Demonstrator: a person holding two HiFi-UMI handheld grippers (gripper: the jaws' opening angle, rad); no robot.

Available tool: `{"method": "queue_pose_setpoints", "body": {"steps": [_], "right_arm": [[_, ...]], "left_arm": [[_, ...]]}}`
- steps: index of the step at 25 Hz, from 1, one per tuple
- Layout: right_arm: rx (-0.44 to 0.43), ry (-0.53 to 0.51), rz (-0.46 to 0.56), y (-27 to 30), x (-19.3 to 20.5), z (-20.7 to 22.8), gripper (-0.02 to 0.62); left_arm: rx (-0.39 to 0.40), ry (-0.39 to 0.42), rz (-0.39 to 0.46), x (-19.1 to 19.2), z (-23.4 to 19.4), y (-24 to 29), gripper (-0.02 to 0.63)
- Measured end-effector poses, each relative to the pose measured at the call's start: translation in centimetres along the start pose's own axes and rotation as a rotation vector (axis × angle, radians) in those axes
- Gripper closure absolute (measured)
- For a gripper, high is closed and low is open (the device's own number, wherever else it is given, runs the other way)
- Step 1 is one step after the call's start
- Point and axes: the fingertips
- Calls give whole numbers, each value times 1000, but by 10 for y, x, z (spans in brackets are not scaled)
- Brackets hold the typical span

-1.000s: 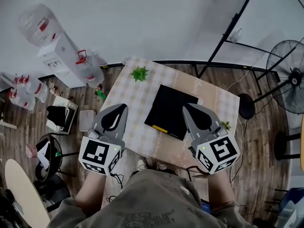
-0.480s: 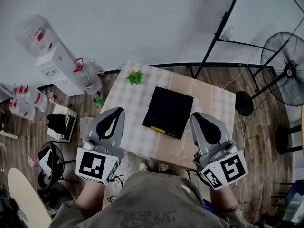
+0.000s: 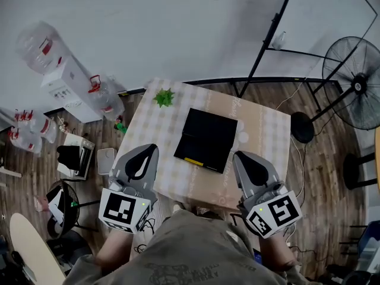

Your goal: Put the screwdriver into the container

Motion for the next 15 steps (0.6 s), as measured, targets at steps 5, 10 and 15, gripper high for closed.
{"method": "queue_pose_setpoints", "body": {"steps": [5,10,15], "right_arm": [[1,-4,-10,0,2,3,569],[7,-4,-11,-3,1,7,569],[11,-4,-14,-5,5,12,569]], "left_arm": [[8,2,6,2,4,3,606],[13,6,-6,3,8,6,606],[17,7,-14,0,12,9,606]]}}
Point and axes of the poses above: the fingertips, and each gripper's own axes: y forward along the fingers, z to its right, x out of its underside, and after that the axes turned 1 degree about -y, right-handed
